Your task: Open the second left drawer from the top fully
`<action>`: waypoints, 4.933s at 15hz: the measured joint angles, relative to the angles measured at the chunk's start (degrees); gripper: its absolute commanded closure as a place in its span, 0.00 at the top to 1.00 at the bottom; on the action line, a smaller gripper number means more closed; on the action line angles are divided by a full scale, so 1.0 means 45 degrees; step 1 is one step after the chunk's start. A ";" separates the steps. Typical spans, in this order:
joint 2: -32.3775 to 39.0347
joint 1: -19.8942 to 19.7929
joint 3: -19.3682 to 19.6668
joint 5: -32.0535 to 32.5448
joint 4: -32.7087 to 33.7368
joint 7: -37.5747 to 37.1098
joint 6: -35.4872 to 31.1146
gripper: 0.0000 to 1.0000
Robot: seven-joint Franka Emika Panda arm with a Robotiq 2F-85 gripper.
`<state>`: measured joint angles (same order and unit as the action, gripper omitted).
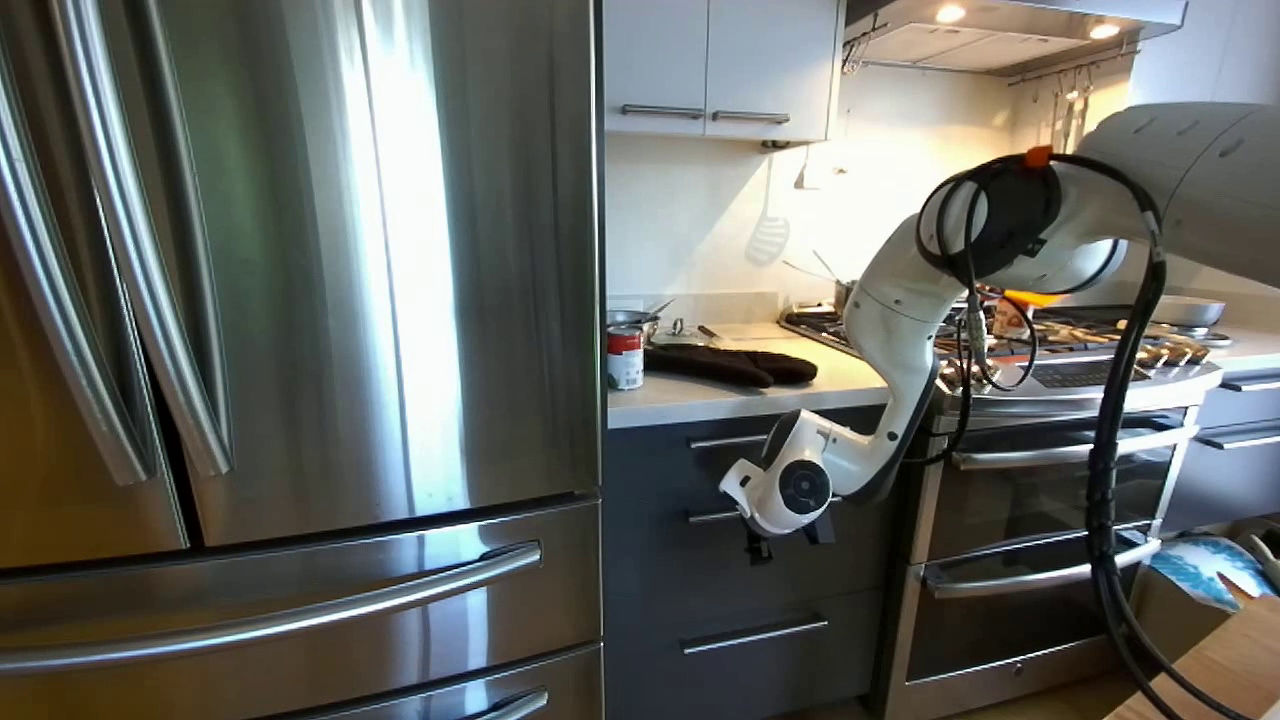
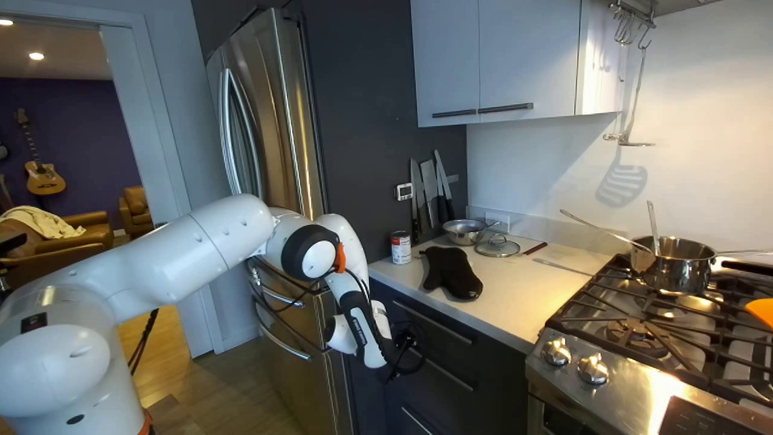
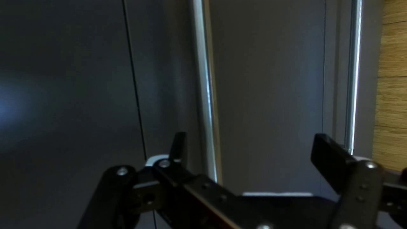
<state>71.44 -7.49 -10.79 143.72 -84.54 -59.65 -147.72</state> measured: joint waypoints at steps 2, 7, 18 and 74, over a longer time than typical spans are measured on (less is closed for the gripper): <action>0.0335 -0.0087 0.0011 0.0000 0.0528 0.0245 -0.0309 1.00; 0.1084 -0.0208 0.0031 -0.0112 0.1562 0.0870 -0.0729 1.00; 0.1166 -0.0175 0.0270 -0.5895 0.2596 0.6660 -0.1487 0.07; -0.6890 -0.1600 0.1322 -1.7364 -0.9410 0.7294 -0.3330 1.00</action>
<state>40.44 -14.69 -4.84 65.58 -126.88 -26.82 -162.70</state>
